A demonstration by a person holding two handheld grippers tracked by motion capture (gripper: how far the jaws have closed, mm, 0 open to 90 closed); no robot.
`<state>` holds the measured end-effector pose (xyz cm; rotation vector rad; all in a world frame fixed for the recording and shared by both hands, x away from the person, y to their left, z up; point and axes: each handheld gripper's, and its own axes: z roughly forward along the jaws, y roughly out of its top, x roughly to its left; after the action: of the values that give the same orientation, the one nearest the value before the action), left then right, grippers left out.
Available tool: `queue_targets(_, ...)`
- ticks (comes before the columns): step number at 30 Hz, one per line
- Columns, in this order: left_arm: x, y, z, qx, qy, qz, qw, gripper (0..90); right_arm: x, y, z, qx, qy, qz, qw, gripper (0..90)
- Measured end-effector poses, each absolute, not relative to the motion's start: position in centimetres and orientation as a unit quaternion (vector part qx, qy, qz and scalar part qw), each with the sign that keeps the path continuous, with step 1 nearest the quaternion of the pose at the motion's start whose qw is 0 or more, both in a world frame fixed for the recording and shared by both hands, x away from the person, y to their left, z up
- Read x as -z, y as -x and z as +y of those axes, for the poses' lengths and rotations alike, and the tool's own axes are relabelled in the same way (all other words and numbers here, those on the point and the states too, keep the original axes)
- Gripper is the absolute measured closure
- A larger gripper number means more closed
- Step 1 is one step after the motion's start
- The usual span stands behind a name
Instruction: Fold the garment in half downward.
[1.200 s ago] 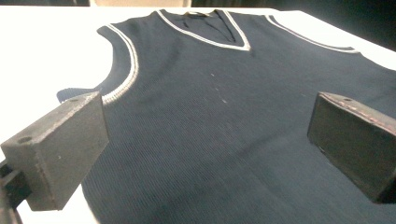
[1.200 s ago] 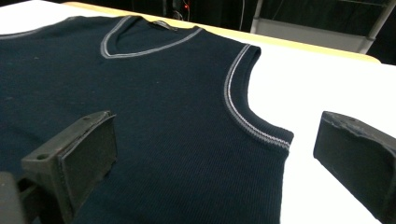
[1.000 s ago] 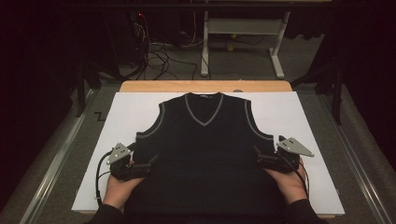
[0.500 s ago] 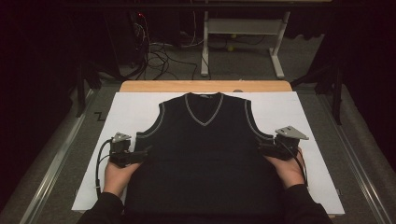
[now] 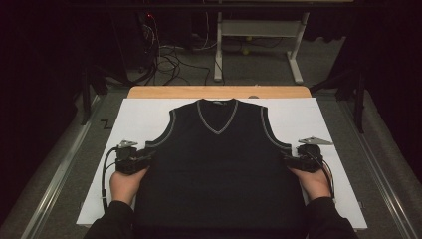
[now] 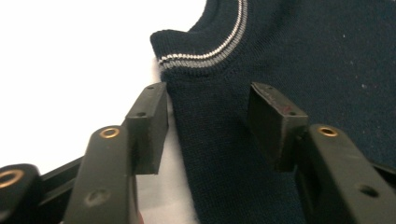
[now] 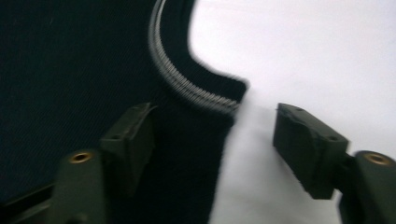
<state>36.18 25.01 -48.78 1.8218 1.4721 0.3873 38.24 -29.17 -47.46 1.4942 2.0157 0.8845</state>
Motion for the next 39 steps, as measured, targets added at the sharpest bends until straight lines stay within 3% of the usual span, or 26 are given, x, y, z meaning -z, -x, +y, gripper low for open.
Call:
queue_targets(1, 48.8, -36.2, 25.0, -0.152, -0.712, 0.575, 0.374, 46.4, 47.4, -38.2, -28.9, -0.322, -0.545, 0.736, 0.240, 40.0)
queue_targets(2, 48.8, -36.2, 24.9, -0.156, -0.713, 0.575, 0.371, 46.4, 47.4, -38.2, -28.9, -0.322, -0.545, 0.736, 0.240, 40.0)
queue_targets(3, 48.8, -36.2, 24.8, -0.158, -0.715, 0.573, 0.368, 48.6, 47.4, -38.0, -28.6, -0.321, -0.535, 0.744, 0.240, 51.5)
queue_targets(4, 48.8, -36.1, 24.8, -0.160, -0.718, 0.571, 0.366, 48.6, 47.4, -38.0, -28.6, -0.321, -0.535, 0.744, 0.240, 51.5)
queue_targets(6, 48.8, -36.1, 24.7, -0.161, -0.721, 0.568, 0.364, 57.6, 47.2, -37.8, -28.2, -0.317, -0.524, 0.753, 0.240, 63.3)
queue_targets(8, 48.8, -36.2, 24.7, -0.164, -0.717, 0.575, 0.360, 60.7, 47.2, -37.8, -28.1, -0.318, -0.522, 0.755, 0.238, 67.7)
queue_targets(9, 48.8, -36.2, 24.8, -0.163, -0.713, 0.579, 0.360, 67.9, 47.2, -37.7, -28.0, -0.321, -0.518, 0.758, 0.232, 75.1)
queue_targets(10, 48.8, -36.2, 24.9, -0.159, -0.711, 0.581, 0.363, 67.9, 47.2, -37.7, -28.0, -0.321, -0.518, 0.758, 0.232, 75.1)
queue_targets(11, 48.8, -36.2, 25.0, -0.154, -0.710, 0.581, 0.367, 75.2, 47.2, -37.6, -27.9, -0.320, -0.511, 0.762, 0.236, 79.5)
queue_targets(16, 48.8, -36.1, 25.0, -0.146, -0.715, 0.573, 0.373, 80.9, 47.2, -37.4, -27.8, -0.322, -0.501, 0.765, 0.245, 83.8)
queue_targets(29, 47.3, -34.1, 26.3, -0.138, -0.709, 0.537, 0.436, 81.5, 45.6, -35.6, -28.8, -0.387, -0.484, 0.740, 0.263, 85.7)
queue_targets(39, 46.4, -32.0, 26.7, -0.145, -0.718, 0.518, 0.442, 81.4, 45.2, -33.5, -30.2, -0.408, -0.484, 0.728, 0.262, 87.0)
